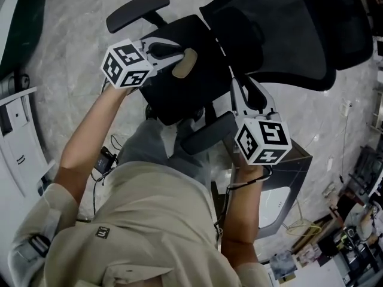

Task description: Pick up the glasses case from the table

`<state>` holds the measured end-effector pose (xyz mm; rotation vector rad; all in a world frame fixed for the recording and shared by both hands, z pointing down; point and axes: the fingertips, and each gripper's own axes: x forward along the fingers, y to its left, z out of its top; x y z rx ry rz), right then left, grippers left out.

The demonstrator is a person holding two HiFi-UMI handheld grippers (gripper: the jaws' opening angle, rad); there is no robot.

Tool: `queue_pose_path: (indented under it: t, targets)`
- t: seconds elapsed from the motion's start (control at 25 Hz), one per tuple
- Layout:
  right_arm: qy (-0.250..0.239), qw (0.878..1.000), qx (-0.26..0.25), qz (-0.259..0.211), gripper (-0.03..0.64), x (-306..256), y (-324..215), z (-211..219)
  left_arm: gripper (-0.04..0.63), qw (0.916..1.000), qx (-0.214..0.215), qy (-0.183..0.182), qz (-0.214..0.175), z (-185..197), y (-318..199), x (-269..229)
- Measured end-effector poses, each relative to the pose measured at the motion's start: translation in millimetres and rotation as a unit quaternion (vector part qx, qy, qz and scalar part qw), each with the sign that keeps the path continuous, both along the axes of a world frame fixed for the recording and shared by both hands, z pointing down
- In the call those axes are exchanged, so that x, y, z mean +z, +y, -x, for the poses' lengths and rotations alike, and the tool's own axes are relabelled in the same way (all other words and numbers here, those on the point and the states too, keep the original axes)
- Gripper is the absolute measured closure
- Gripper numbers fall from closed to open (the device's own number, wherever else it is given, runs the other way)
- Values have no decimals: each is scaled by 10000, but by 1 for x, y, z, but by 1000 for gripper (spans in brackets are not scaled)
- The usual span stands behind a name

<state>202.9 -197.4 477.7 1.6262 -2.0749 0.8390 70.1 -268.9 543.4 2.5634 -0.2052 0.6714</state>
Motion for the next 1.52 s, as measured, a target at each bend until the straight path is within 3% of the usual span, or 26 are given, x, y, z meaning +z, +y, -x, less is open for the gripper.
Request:
queue_pose_path:
  t: [0.44,0.92,1.52]
  targets:
    - [-182,9989,202,389,491,55,7,-15,387,9963,-218,-593,583,-1,-3,103]
    - [-260,9966,405,668,488,98,26,-30,249,9854,-437,-1348,945,-13,5,214]
    - [-277,9939,523,928,488,143,56,-45,189,9628,-768,-2303,1187,-21,32,342]
